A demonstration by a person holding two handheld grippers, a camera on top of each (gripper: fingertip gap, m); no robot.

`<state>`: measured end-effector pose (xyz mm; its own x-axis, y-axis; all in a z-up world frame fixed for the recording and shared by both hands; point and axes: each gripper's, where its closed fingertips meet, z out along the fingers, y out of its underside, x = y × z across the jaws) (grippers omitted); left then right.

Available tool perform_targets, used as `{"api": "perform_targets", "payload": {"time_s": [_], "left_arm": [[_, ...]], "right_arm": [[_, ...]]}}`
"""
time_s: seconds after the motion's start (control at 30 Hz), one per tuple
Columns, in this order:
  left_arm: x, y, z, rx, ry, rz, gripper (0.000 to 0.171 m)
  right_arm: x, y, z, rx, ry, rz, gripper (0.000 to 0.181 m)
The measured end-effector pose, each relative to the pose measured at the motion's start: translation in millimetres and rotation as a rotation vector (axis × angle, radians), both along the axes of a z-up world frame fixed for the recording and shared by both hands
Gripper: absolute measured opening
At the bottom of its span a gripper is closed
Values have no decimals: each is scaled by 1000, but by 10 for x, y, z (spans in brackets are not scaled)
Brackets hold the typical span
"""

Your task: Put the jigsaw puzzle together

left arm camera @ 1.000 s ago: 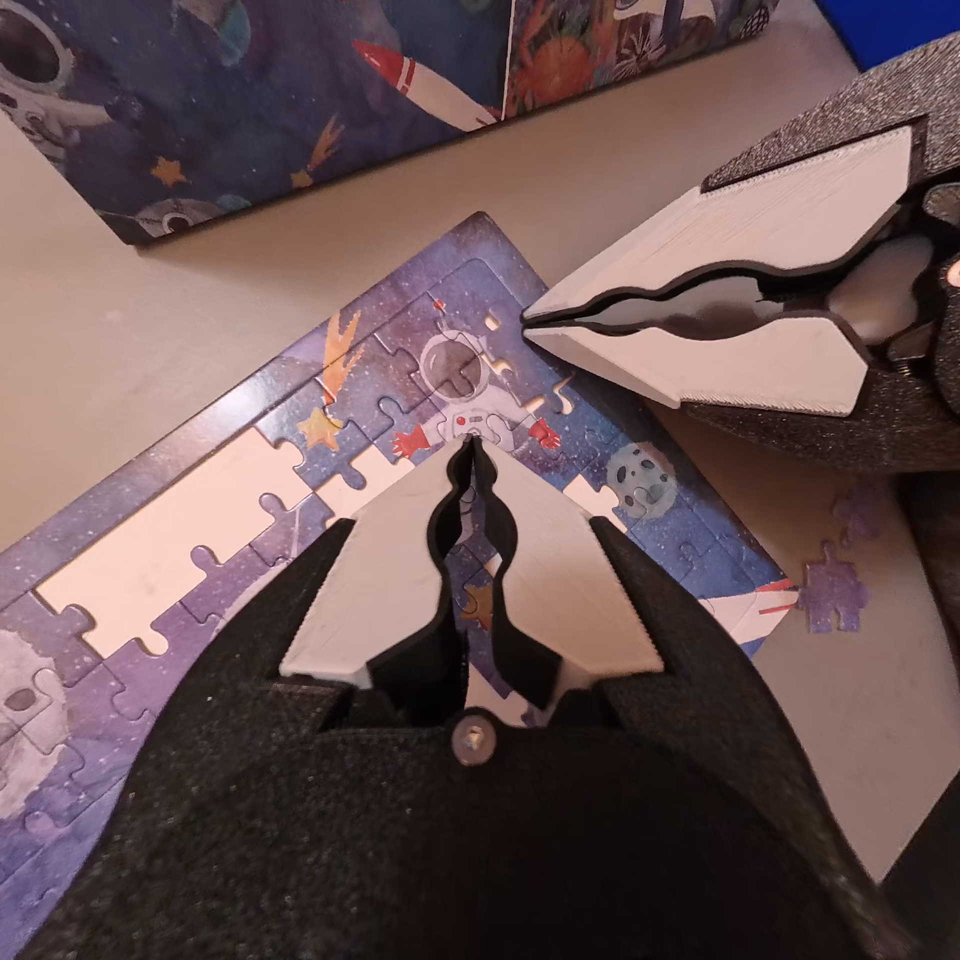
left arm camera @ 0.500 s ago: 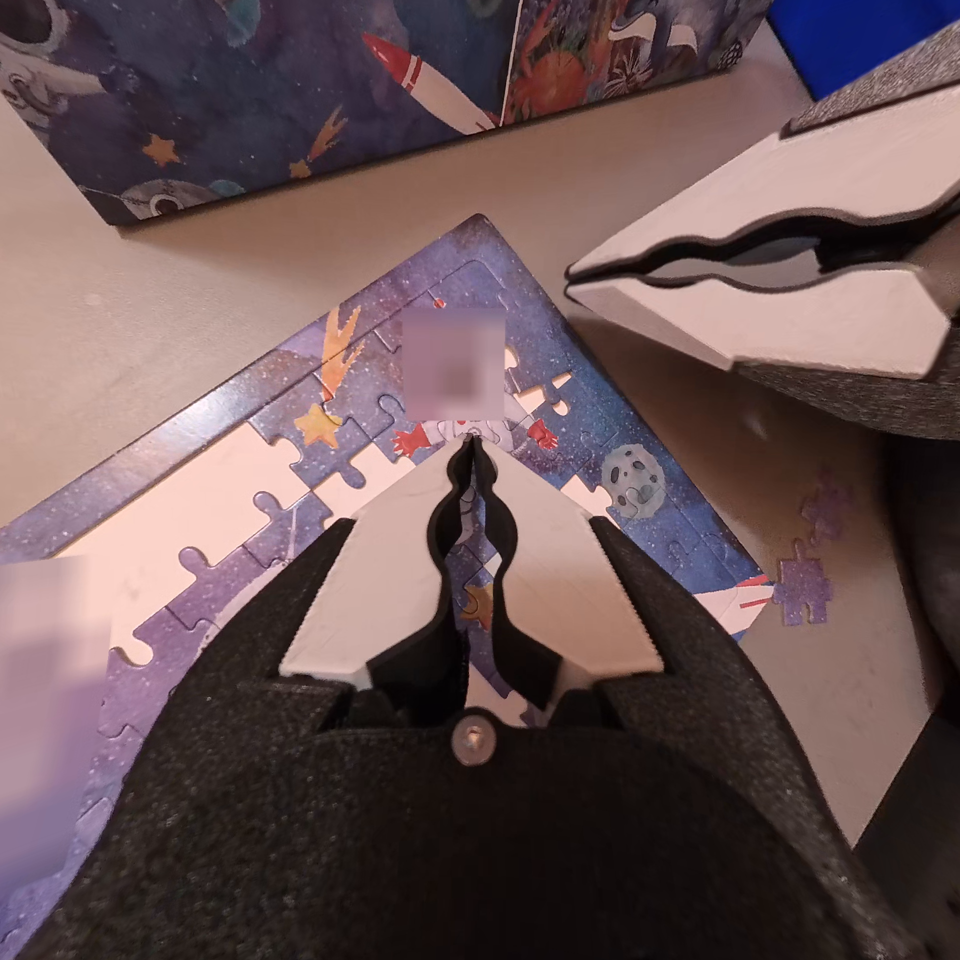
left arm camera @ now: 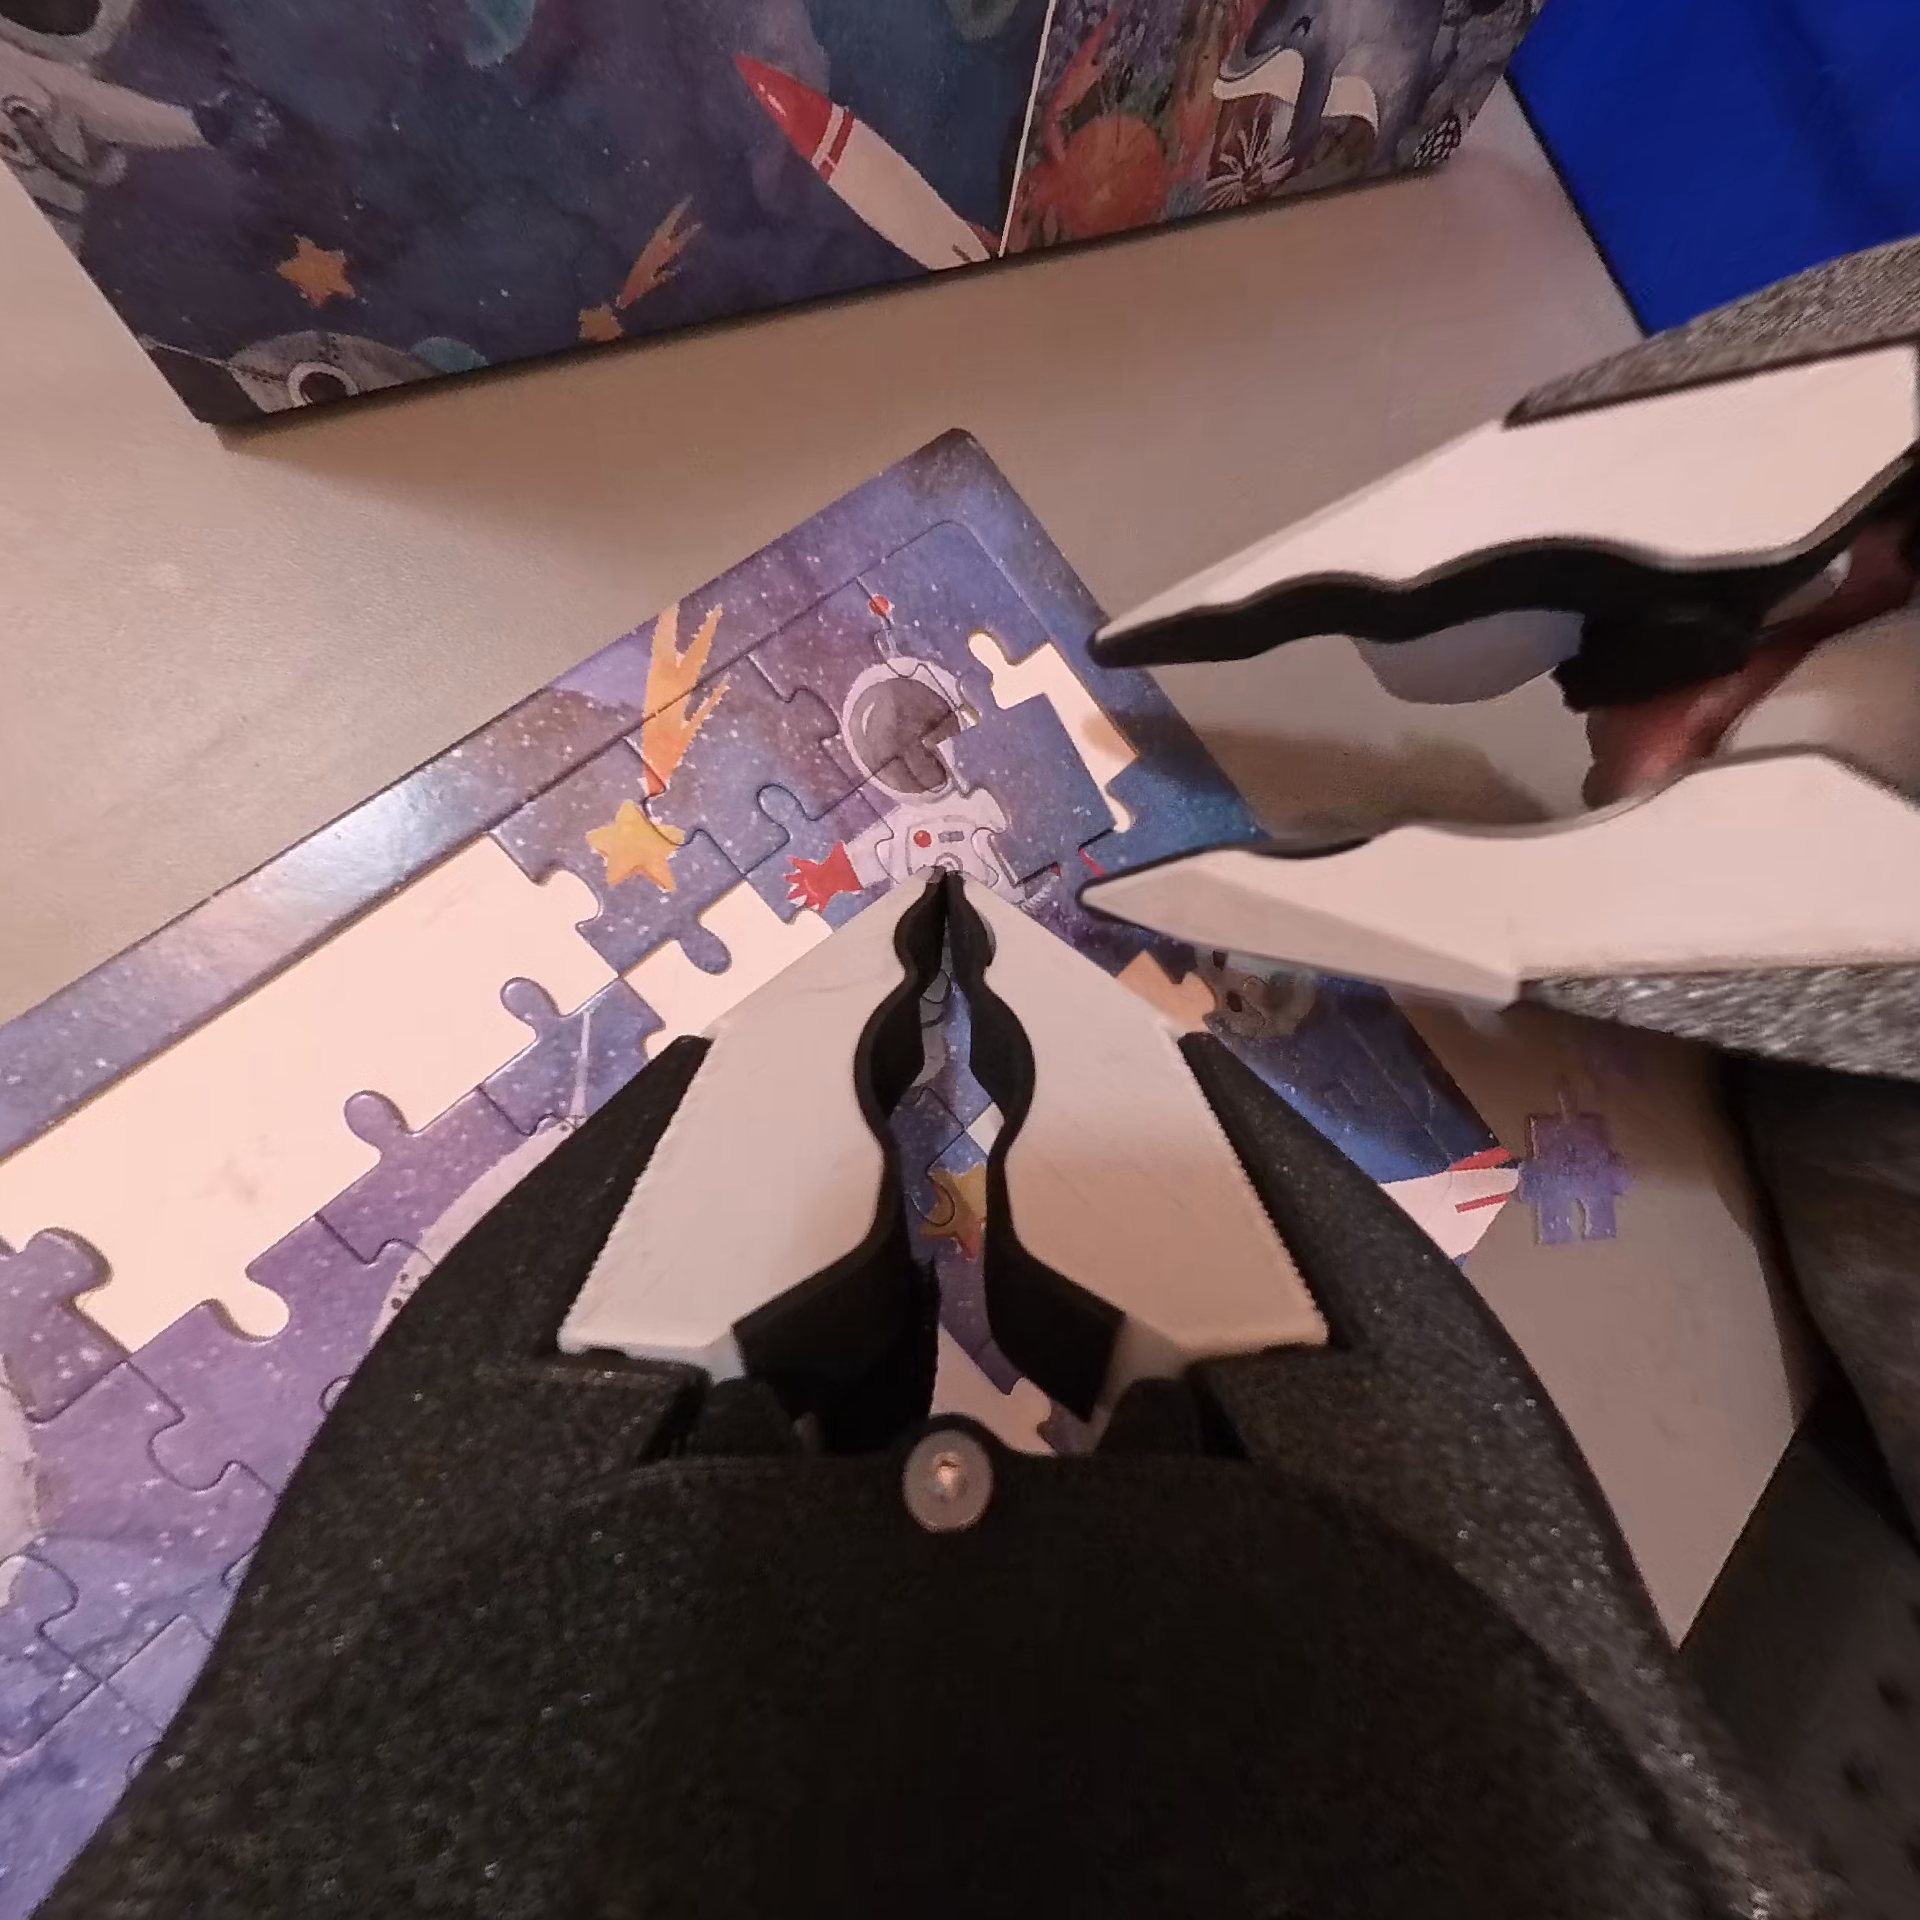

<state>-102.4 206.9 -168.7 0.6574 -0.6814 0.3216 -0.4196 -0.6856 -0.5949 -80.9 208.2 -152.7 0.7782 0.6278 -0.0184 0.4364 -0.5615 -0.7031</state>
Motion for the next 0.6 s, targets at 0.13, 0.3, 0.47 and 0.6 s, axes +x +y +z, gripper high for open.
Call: {"api": "perform_targets", "payload": {"time_s": [0.13, 0.3, 0.47, 0.6], "left_arm": [[0, 0, -1, 3, 3, 0, 0], [0, 1, -1, 0, -1, 1, 0], [0, 2, 0, 3, 1, 0, 0], [0, 2, 0, 2, -1, 0, 0]], "right_arm": [[-24, -1, -148, -26, -42, 11, 44], [-32, 7, -169, -39, -19, 37, 38], [-3, 25, -136, -28, -41, 89, 33], [14, 27, -66, -5, -53, 89, 28]]}}
